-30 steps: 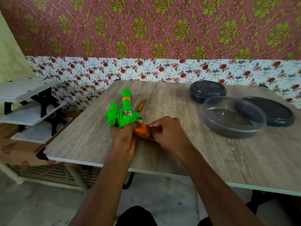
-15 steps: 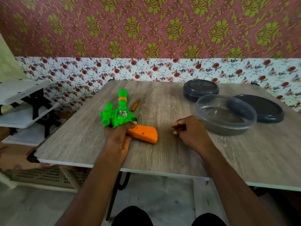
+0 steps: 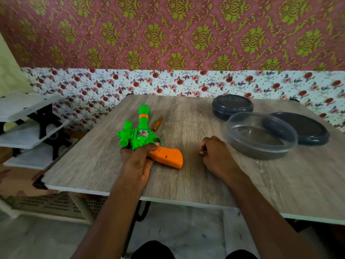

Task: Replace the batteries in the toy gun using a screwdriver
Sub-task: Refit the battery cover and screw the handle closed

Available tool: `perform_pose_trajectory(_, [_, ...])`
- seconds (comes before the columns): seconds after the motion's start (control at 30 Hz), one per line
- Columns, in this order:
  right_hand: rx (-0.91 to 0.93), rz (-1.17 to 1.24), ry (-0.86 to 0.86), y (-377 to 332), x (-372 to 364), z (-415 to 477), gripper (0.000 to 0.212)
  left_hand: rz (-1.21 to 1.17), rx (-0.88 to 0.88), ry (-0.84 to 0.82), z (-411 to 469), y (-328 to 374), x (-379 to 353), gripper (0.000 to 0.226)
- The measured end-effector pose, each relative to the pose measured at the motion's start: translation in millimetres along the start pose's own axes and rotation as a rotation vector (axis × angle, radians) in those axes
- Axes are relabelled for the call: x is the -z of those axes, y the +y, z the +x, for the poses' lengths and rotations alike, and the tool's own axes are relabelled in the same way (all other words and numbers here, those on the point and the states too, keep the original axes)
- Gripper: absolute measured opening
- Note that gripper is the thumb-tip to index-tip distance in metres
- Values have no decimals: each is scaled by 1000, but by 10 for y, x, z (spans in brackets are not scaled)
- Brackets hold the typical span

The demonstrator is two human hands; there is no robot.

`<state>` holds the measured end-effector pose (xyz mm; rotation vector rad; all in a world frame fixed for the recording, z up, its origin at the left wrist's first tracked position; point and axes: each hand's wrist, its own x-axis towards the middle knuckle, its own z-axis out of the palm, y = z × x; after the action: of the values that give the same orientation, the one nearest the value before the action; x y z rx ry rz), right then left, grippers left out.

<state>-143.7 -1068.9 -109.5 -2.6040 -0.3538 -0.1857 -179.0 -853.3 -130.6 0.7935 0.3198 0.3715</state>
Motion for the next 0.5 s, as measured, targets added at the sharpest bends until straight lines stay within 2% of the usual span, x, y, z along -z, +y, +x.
perform_pose_trajectory(0.1, [24, 2, 14, -28, -13, -30, 14, 2, 9, 8, -2, 8, -5, 80])
perform_pose_trajectory(0.33, [261, 283, 103, -146, -42, -95, 23, -14, 14, 4, 45, -4, 12, 85])
perform_pose_trajectory(0.5, [310, 699, 85, -332, -99, -65, 24, -35, 25, -6, 71, -19, 27, 85])
